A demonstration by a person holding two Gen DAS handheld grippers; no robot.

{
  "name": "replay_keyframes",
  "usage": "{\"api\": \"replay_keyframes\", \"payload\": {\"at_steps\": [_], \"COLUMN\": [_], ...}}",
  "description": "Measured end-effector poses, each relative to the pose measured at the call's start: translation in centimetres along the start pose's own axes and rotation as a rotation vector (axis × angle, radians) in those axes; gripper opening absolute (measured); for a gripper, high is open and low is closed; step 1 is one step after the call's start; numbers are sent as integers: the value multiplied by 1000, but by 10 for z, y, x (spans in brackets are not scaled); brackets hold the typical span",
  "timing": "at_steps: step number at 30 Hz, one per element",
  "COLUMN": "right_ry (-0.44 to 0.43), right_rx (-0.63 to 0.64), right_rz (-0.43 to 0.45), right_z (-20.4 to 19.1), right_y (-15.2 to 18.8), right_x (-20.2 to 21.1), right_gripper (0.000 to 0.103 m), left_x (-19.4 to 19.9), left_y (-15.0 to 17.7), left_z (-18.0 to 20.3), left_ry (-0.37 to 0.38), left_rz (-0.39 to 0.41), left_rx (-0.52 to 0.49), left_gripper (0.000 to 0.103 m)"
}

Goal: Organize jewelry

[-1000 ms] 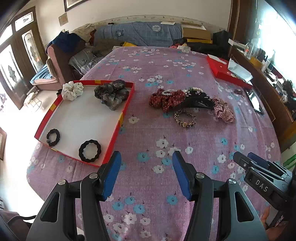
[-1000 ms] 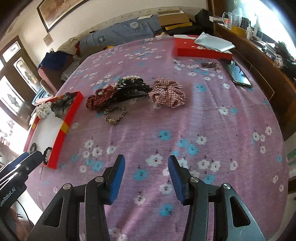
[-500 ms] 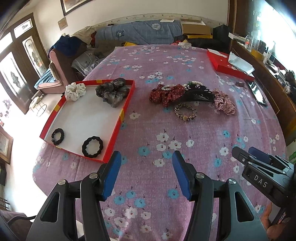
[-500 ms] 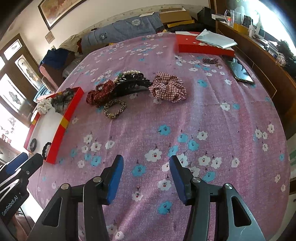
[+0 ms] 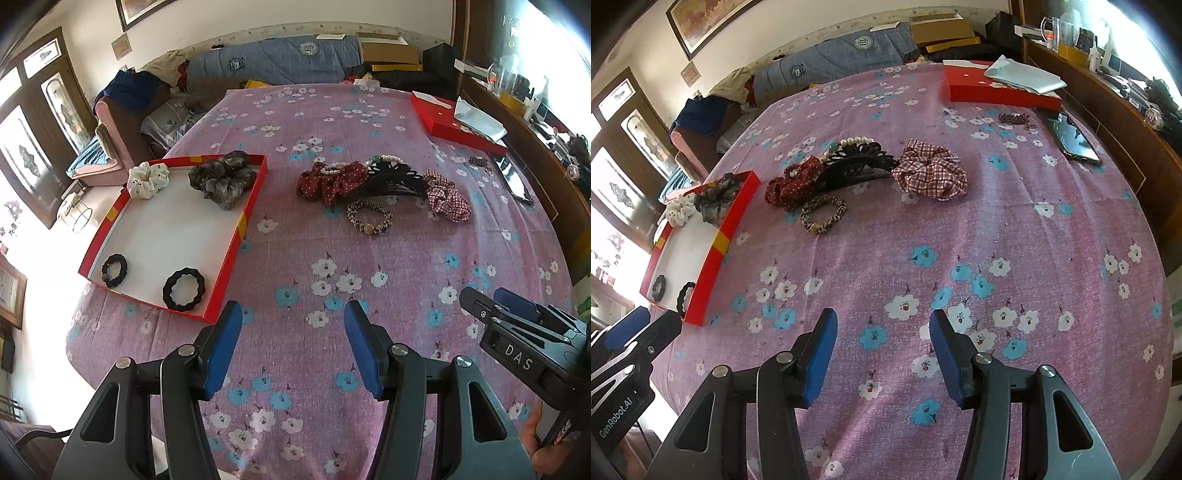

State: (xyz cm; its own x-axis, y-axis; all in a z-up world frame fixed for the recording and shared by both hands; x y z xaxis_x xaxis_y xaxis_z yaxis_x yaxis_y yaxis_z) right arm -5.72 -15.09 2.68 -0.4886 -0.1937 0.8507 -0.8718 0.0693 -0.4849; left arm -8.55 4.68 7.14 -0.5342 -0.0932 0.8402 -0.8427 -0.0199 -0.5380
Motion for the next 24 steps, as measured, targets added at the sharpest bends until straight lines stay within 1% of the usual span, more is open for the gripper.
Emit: {"api": "replay_keyframes", "payload": {"at_steps": [6, 12, 17, 24], "right_ry": [-6, -14, -24, -31], "right_rx": [-8, -26, -46, -69], "right_rz": [-2, 14, 8, 12], "right_z": [2, 7, 13, 21], "right_y": [0, -4, -3, -4], "right_x": [-1, 1, -2, -2], "right_gripper": [56, 57, 59, 59], "left_x": [0, 2, -1, 2], "left_y": [0, -1, 1, 1], "left_z": [0, 1, 8, 15], "left_ry": [-3, -12, -12, -8], "left_rz": [-2, 2, -23, -16], "left_rx": [0, 1, -15, -23], "left_gripper": [56, 56, 56, 56]}}
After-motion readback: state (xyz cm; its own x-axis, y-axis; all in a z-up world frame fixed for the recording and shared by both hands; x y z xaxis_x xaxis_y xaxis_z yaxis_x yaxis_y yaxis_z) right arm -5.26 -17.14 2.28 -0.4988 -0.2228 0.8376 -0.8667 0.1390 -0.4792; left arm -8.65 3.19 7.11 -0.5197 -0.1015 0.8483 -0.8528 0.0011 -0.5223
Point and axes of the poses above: each gripper's, at about its wrist camera, not at the fingertips, and x roughly against the way its jaws point, z to its right, y to its underside, the point moved 6 cm from there along -x, roughly the way its jaws point, and after that the axes turned 2 degrees about y, right-handed, at the moved point
